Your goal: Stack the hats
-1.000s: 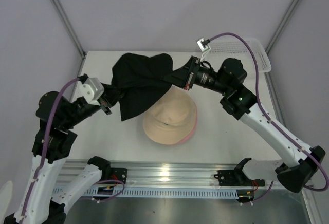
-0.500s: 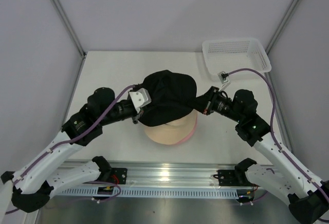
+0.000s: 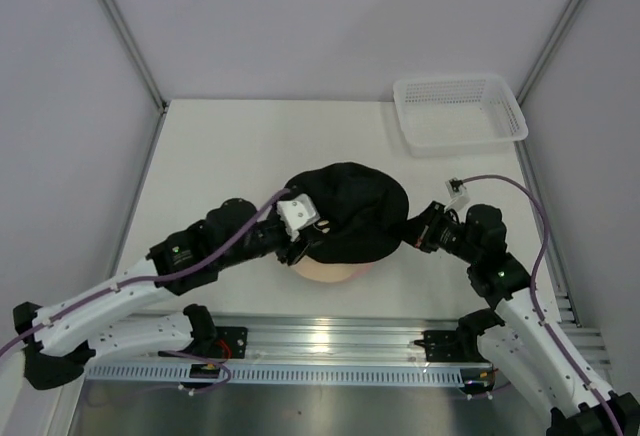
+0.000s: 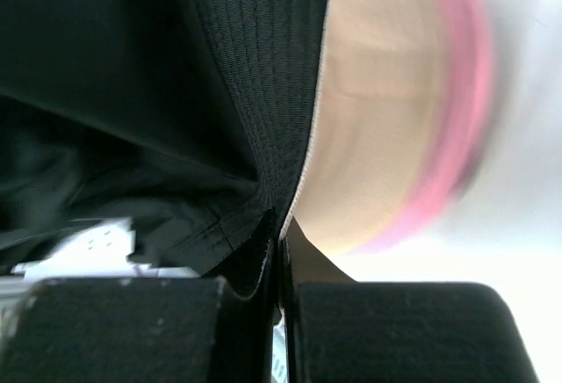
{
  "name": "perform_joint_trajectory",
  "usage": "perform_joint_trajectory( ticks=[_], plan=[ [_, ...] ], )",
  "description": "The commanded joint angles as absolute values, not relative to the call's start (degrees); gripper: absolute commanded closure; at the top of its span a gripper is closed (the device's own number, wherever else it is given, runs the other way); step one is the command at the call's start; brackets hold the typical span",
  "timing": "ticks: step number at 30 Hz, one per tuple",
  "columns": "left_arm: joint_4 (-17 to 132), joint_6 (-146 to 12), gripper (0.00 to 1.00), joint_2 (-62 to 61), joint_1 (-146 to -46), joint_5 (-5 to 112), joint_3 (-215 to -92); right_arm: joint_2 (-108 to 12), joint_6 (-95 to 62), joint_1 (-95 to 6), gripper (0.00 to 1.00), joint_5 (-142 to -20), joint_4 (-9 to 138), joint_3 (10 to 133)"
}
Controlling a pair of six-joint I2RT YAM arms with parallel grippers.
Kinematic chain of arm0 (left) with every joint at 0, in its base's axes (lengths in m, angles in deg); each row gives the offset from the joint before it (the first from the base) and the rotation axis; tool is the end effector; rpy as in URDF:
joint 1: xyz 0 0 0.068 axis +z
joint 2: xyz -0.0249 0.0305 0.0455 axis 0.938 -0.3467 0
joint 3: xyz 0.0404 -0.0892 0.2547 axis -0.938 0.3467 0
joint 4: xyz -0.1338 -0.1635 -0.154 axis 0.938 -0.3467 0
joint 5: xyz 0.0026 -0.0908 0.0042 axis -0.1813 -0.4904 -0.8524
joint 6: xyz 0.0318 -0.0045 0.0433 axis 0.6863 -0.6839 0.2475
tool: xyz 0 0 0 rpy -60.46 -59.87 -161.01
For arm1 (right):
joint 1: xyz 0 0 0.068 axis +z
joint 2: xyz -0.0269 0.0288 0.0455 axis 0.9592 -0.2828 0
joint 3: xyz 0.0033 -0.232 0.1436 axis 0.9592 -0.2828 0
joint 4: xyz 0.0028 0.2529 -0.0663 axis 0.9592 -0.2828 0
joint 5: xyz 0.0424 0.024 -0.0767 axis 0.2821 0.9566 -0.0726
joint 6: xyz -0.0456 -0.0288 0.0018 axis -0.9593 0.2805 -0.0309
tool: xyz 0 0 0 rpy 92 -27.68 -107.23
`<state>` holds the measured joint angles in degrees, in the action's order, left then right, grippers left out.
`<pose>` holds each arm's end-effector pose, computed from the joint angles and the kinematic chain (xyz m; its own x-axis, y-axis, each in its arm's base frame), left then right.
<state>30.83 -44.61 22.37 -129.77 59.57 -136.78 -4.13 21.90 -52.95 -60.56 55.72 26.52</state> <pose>0.0997 -0.1758 0.3551 -0.0183 0.3986 -0.9169 0.9021 0.4020 0.1568 0.1448 0.0723 0.2749 -0.7014 0.4102 -0.5829 -0.3276 0.5408 0.7747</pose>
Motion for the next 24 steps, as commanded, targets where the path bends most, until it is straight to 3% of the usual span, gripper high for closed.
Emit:
perform_joint_trajectory(
  ticks=[1, 2, 3, 5, 9, 13, 16, 20, 24],
  plan=[
    [35.5, -53.3, 0.41, 31.0, -129.6, 72.0, -137.0, -6.0, 20.8, -54.4, 1.00, -64.7, 51.3, 23.1],
    [35.9, -55.7, 0.22, 32.1, -129.5, 77.2, -137.1, -6.7, 20.9, -54.4, 1.00, -64.5, 52.2, 22.7],
    [35.6, -64.8, 0.11, 33.6, -129.0, 88.7, -137.4, -8.2, 20.9, -54.4, 1.00, -64.6, 52.8, 22.5],
    [28.5, -78.6, 0.04, 34.5, -121.3, 90.0, -140.8, -9.6, 20.9, -54.3, 1.00, -64.6, 54.9, 22.3],
    [28.5, -89.1, 0.09, 33.5, -98.8, 63.7, -139.5, -13.1, 19.7, -54.0, 1.00, -64.6, 57.6, 23.8],
    [32.2, -97.9, 0.16, 27.8, -90.0, 47.5, -137.5, -15.2, 18.1, -53.3, 1.00, -64.9, 57.3, 26.4],
    [42.4, -104.3, 0.19, 24.9, -88.4, 38.8, -132.6, -15.3, 18.1, -52.4, 1.00, -65.8, 58.0, 26.7],
    [48.2, -109.2, 0.28, 20.8, -88.4, 34.4, -129.8, -15.9, 19.0, -51.7, 1.00, -66.2, 58.9, 27.3],
    [52.4, -111.6, 0.30, 20.9, -88.4, 32.8, -126.0, -16.2, 19.2, -50.8, 1.00, -66.7, 59.0, 28.2]
  ],
)
